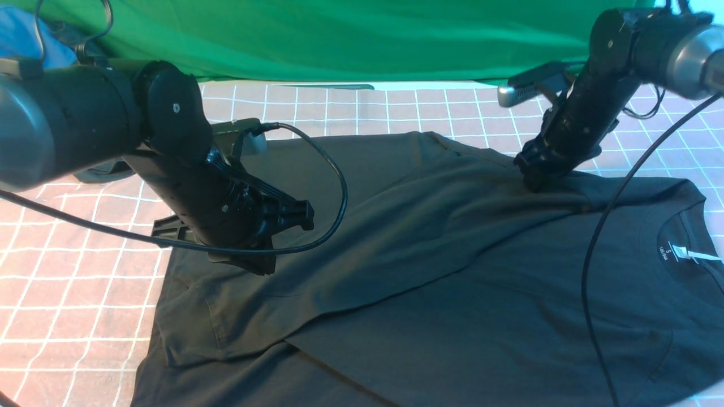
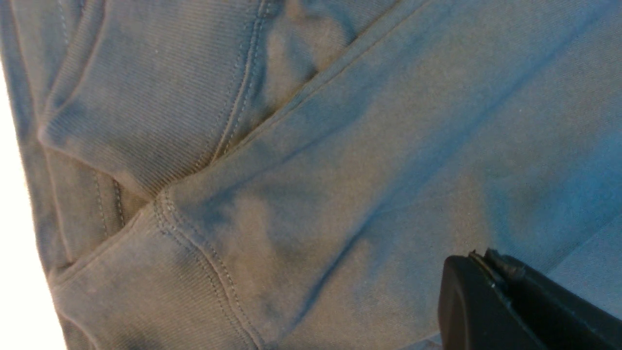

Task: Fold a long-sleeved shirt over a pink coffee tablecloth.
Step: 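Grasp the near edge of the shirt at its hem and shoulder corners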

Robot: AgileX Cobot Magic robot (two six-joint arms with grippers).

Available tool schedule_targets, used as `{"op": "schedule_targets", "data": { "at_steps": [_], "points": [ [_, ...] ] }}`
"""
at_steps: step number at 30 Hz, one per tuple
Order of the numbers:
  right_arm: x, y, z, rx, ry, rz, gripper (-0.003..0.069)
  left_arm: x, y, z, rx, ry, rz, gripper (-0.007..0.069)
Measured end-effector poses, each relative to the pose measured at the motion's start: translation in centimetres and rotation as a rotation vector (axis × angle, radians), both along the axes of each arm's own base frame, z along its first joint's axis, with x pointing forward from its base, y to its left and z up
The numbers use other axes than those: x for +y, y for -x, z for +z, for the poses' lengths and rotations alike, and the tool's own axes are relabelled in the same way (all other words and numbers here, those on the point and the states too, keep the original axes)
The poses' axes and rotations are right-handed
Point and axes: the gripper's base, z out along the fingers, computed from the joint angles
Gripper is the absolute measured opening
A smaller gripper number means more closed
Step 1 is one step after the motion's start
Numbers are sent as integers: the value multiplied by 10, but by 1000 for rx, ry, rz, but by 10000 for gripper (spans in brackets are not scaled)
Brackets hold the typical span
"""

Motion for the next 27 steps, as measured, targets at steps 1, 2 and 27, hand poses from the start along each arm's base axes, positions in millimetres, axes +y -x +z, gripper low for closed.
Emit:
{"op": "schedule_targets", "data": {
  "at_steps": [1,2,27],
  "points": [
    [0,-1,-3,2,1,0,371,0,0,0,0,0,0,13],
    [0,-1,-4,-1,2,0,350,0,0,0,0,0,0,13],
    [-3,-13,29,-133,50,19,40,0,0,0,-4,2,0,13]
  ]
}}
